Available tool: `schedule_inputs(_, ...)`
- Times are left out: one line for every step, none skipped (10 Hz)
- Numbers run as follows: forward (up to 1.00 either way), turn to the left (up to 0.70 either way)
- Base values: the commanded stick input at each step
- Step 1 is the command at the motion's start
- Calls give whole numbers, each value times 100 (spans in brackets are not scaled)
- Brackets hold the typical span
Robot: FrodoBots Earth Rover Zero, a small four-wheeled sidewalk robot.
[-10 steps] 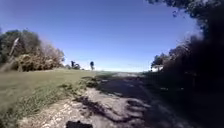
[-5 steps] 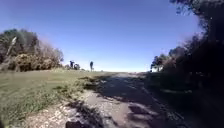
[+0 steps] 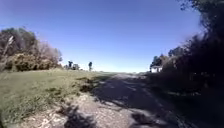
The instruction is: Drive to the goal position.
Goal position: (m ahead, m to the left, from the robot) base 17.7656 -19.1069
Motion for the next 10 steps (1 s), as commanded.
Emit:
schedule_inputs(50, 0)
schedule_inputs(50, 0)
schedule_inputs(50, 0)
schedule_inputs(50, 0)
schedule_inputs(50, 0)
schedule_inputs(50, 0)
schedule_inputs(50, 0)
schedule_inputs(50, 0)
schedule_inputs(50, 0)
schedule_inputs(50, 0)
